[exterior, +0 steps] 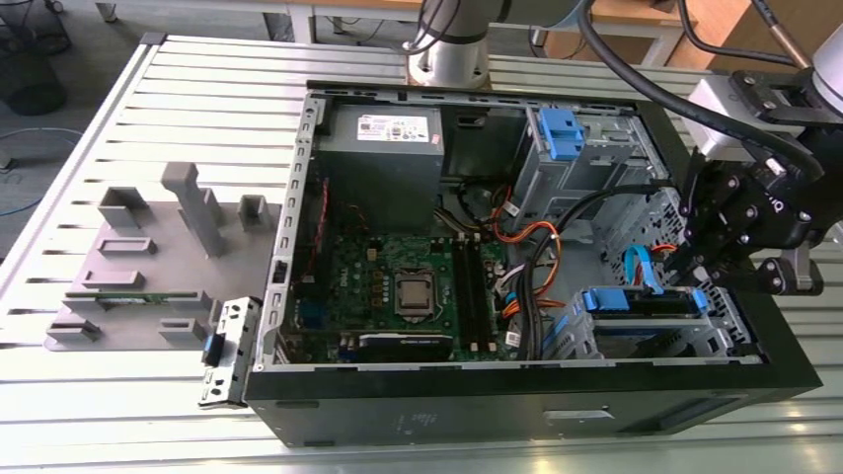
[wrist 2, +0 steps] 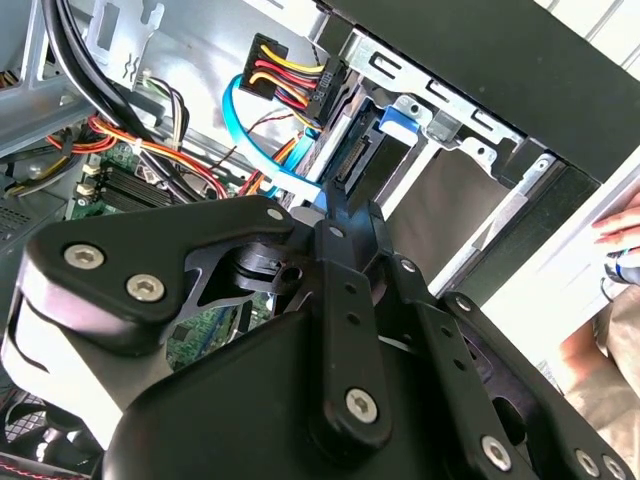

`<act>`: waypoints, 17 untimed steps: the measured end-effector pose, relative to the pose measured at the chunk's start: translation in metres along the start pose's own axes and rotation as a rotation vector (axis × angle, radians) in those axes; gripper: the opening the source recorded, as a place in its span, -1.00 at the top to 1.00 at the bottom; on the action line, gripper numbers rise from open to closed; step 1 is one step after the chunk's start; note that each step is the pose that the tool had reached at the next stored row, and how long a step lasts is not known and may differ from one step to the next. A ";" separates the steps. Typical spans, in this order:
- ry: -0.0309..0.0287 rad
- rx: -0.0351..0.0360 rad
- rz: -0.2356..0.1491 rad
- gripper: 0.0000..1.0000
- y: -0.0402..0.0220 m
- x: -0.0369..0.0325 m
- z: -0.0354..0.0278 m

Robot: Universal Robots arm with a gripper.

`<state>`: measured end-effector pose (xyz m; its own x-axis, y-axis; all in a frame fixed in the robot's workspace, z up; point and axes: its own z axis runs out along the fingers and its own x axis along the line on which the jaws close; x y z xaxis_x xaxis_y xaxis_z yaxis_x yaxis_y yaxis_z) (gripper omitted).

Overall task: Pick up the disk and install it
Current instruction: 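Insert the second disk wire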

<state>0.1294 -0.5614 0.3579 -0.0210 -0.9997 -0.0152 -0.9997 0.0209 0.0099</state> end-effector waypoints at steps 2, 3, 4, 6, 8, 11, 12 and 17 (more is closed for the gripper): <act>0.0001 0.0000 0.000 0.53 0.0000 0.0000 0.0000; 0.0002 0.0000 0.000 0.53 0.0000 -0.0001 -0.0001; 0.0003 0.0000 0.000 0.53 0.0000 -0.0003 -0.0002; 0.0001 0.0000 0.000 0.53 0.0000 -0.0018 -0.0001; 0.0001 0.0000 0.000 0.53 0.0000 -0.0029 0.0000; 0.0001 0.0000 0.000 0.53 0.0001 -0.0044 0.0002; -0.0001 0.0000 0.000 0.53 0.0001 -0.0047 0.0007; 0.0001 0.0000 0.000 0.53 0.0001 -0.0056 0.0017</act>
<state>0.1294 -0.5557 0.3563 -0.0210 -0.9997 -0.0151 -0.9997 0.0208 0.0099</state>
